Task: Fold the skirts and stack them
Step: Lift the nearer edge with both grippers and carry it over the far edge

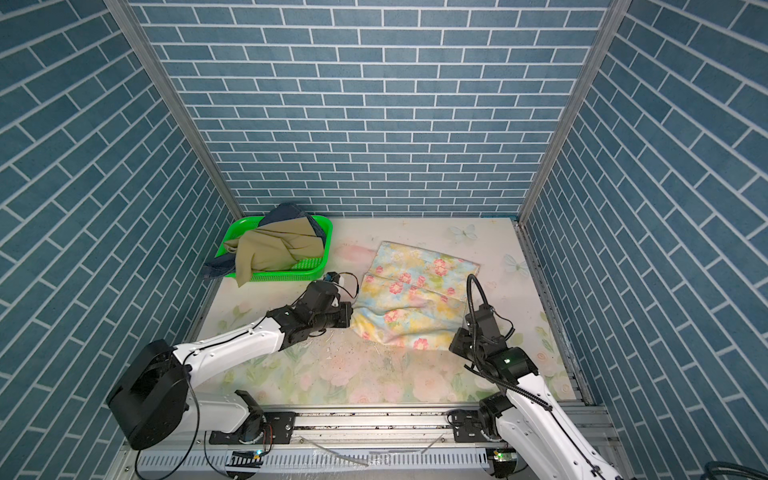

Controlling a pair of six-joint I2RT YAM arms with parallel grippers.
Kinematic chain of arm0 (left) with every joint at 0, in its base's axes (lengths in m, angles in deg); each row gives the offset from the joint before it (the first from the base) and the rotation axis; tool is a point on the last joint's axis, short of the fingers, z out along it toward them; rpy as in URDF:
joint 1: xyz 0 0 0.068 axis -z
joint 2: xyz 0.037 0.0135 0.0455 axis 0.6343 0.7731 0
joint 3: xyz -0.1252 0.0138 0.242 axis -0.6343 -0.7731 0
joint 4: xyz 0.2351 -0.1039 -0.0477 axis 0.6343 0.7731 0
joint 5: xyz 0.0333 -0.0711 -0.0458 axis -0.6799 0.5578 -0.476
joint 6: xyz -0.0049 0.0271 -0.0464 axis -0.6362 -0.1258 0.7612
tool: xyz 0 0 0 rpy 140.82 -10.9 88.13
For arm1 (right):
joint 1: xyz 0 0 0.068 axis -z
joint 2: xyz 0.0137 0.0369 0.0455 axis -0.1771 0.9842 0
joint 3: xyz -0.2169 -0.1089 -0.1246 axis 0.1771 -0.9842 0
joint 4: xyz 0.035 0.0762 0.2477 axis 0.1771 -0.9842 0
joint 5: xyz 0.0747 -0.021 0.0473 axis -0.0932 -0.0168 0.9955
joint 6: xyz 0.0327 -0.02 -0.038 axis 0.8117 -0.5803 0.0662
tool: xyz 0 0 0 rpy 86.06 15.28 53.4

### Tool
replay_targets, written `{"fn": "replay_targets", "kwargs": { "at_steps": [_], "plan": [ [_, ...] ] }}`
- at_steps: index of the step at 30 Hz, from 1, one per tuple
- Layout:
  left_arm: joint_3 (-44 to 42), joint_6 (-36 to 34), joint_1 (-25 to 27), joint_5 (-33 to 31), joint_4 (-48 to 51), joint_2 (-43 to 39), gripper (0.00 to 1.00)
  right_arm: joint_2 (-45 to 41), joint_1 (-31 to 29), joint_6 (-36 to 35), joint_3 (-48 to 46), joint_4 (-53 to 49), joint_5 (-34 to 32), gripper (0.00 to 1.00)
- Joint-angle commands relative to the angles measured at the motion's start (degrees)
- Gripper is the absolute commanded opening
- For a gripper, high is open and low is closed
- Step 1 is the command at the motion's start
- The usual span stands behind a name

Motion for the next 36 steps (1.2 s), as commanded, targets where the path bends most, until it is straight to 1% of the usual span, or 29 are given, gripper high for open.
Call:
{"fn": "replay_targets", "kwargs": {
  "at_steps": [1,5,10,14,18,21,23,26,28,31,33,35,36],
  "plan": [
    [6.6,-4.6,0.1,-2.3,6.2,-3.6,0.0,-0.3,-0.2,-4.8,9.2,-3.1,-5.0,0.0],
    [15.1,-9.0,-0.3,-4.4,12.2,-5.0,0.0,1.4,-0.2,-9.3,18.9,-4.4,-8.5,0.0],
    [27.1,-13.3,-3.6,-4.7,17.2,-3.9,0.0,5.5,-0.2,-16.0,33.2,-6.0,-14.0,0.0],
    [38.1,-15.8,-7.9,-2.6,20.1,0.5,0.0,11.8,-0.2,-20.3,44.8,-5.7,-16.2,0.0],
    [47.3,-17.1,-11.2,0.3,19.3,6.3,0.0,18.8,0.4,-24.9,51.8,-1.2,-17.5,0.0],
    [54.7,-17.2,-13.7,3.3,19.1,11.7,0.0,23.5,2.4,-27.9,55.8,4.2,-15.1,0.0],
    [60.5,-17.8,-14.7,4.3,19.7,15.5,0.0,26.3,5.1,-28.5,58.5,7.5,-11.1,0.0],
    [69.8,-18.0,-16.1,6.6,21.1,21.2,0.0,31.4,10.5,-28.0,64.0,9.4,-4.7,0.0],
    [76.0,-18.3,-16.7,7.9,22.7,24.4,0.0,33.6,12.8,-28.3,66.7,11.0,-1.2,0.0],
    [86.8,-19.7,-16.8,8.7,27.2,28.8,0.0,36.2,14.7,-28.9,71.4,10.8,1.4,0.0],
    [93.1,-20.4,-16.8,9.6,30.5,30.8,0.0,36.4,15.0,-29.4,73.2,10.3,2.0,0.0],
    [94.0,-20.6,-16.8,10.8,31.2,30.3,0.0,35.2,15.0,-29.5,72.4,9.8,2.4,0.0],
    [92.2,-20.6,-16.7,11.4,30.5,28.9,0.0,33.9,15.1,-29.4,70.5,9.9,2.7,0.0]
  ]
}}
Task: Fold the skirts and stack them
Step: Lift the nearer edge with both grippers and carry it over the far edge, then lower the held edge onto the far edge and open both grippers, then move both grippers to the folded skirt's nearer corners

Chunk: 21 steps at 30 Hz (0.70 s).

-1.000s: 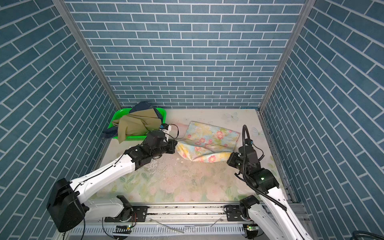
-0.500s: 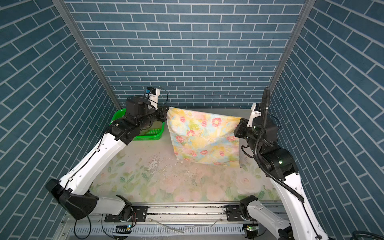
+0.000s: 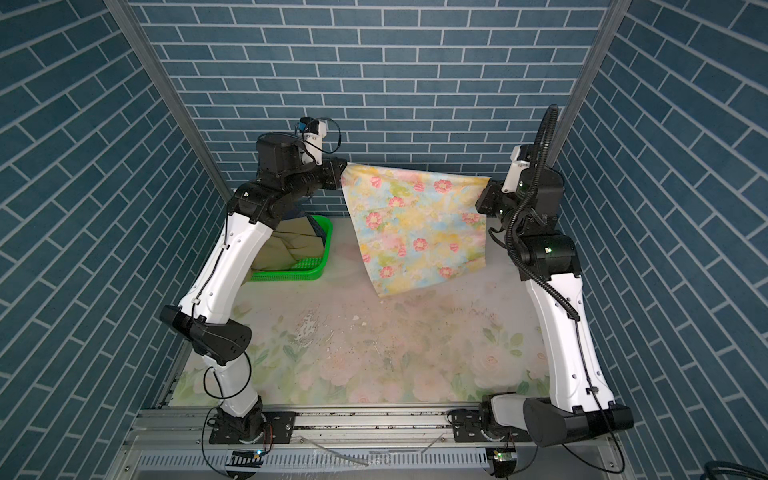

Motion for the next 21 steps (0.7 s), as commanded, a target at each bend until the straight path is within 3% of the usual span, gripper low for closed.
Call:
{"fn": "replay_targets", "kwargs": {
  "at_steps": [1,4,10,11,13,16,17,18,21],
  "plan": [
    [-2.0,-1.5,-0.5,2.4,1.5,-4.1,0.0,-4.7,0.3,-2.1,-1.4,2.3,2.2,0.0],
    [-18.9,-1.2,0.9,2.9,-6.7,-12.7,0.0,-12.2,0.3,-0.8,-13.6,3.8,1.8,0.0],
    [-72.3,3.3,6.3,0.9,-37.3,-34.3,0.0,-36.3,-0.2,8.1,-51.6,8.9,4.8,0.0],
    [-82.2,4.3,7.8,-0.5,-43.8,-37.7,0.03,-41.7,-0.6,9.8,-57.7,8.1,4.7,0.16],
    [-95.1,7.5,8.8,-0.6,-51.0,-42.6,0.28,-50.7,-1.1,12.3,-64.9,3.2,4.4,0.46],
    [-103.3,8.0,9.6,-3.8,-47.2,-49.5,0.52,-61.7,-1.2,15.4,-69.1,-5.6,4.1,0.8],
    [-103.3,7.2,9.7,-4.4,-44.2,-51.2,0.65,-63.7,-1.2,16.1,-69.2,-7.8,4.0,0.84],
    [-102.5,6.3,9.7,-5.3,-41.0,-52.2,0.72,-64.2,-1.2,16.6,-68.9,-9.6,3.6,0.85],
    [-99.3,4.7,9.8,-7.0,-35.5,-52.3,0.75,-58.6,-1.2,17.4,-67.0,-10.9,3.9,0.85]
  ]
}}
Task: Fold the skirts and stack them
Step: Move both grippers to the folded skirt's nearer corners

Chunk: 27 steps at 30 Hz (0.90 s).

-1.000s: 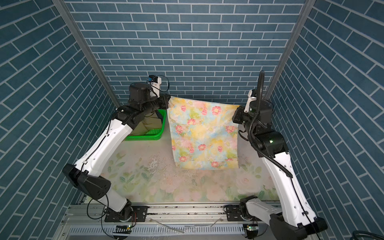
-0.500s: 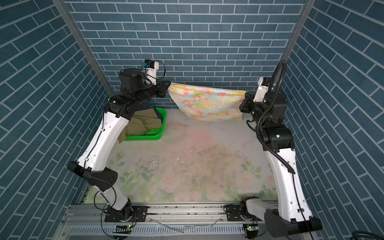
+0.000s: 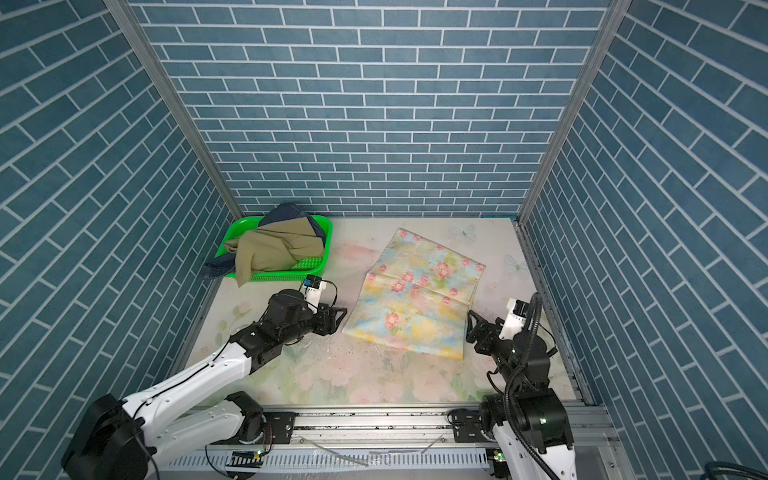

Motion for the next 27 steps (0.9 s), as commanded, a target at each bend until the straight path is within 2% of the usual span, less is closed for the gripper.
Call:
{"fn": "replay_targets", "kwargs": {
  "at_steps": [1,9,14,18,23,27],
  "plan": [
    [5.4,-1.4,0.3,-3.4,-0.2,-0.9,0.76,7.2,-0.3,4.7,2.0,-3.2,0.2,0.84],
    [16.5,-0.9,2.5,-3.3,5.6,16.2,0.8,37.4,0.4,6.0,8.4,7.1,0.9,0.8],
    [21.8,-2.2,6.2,-3.9,6.7,26.5,0.83,54.5,5.6,5.5,14.8,14.5,4.5,0.79],
    [29.0,-4.8,6.5,-5.2,9.3,35.2,0.85,64.5,10.9,5.0,19.9,19.1,7.6,0.78],
    [42.9,-7.7,5.4,-6.5,12.0,47.1,0.88,74.5,14.7,4.5,26.6,20.9,9.4,0.76],
    [49.2,-7.4,3.7,-5.2,13.0,53.2,0.89,77.2,15.1,2.5,28.4,20.4,6.3,0.75]
  ]
}}
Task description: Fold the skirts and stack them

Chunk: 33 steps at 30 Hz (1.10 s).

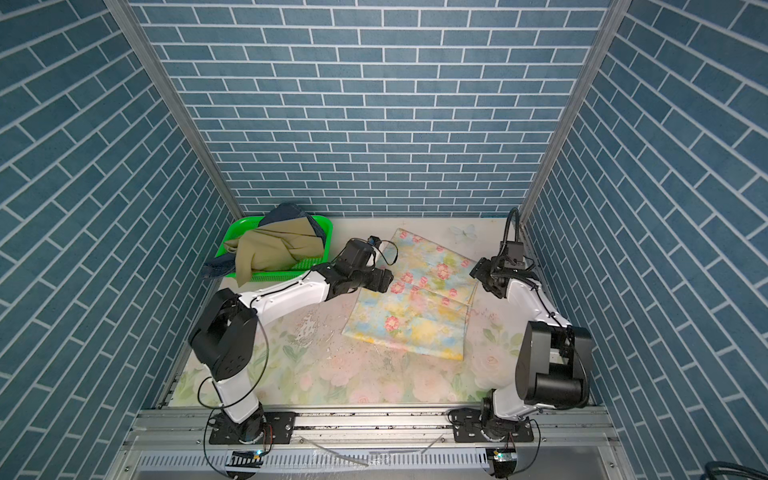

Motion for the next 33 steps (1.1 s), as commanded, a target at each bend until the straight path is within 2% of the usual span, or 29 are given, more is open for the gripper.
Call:
{"fn": "replay_targets", "kwargs": {
  "at_steps": [1,7,11,16,22,25,33],
  "plan": [
    [4.0,-1.2,-1.8,0.4,2.7,4.1,0.9,1.7,0.5,-1.5,3.3,1.0,-0.9,0.75],
    [16.2,-1.2,-4.4,2.2,5.9,13.2,0.93,8.7,2.1,-1.5,7.1,2.9,0.8,0.71],
    [16.9,0.2,-5.2,3.4,5.4,14.1,0.93,12.0,3.1,-2.7,9.1,2.9,0.9,0.7],
    [7.5,3.7,-4.1,5.7,0.5,8.0,0.93,15.1,3.3,-4.6,11.3,3.3,1.2,0.67],
    [-5.0,3.5,1.1,1.7,2.9,-2.1,0.93,15.4,3.0,-8.6,13.8,0.5,1.0,0.65],
    [-11.6,5.7,4.1,-1.2,5.5,-7.9,0.93,13.9,2.2,-9.9,13.8,-0.7,-0.4,0.65],
    [-29.0,20.3,9.3,-4.0,8.9,-21.9,0.86,4.8,-3.1,-9.9,8.4,-1.8,-4.4,0.64]
  ]
}}
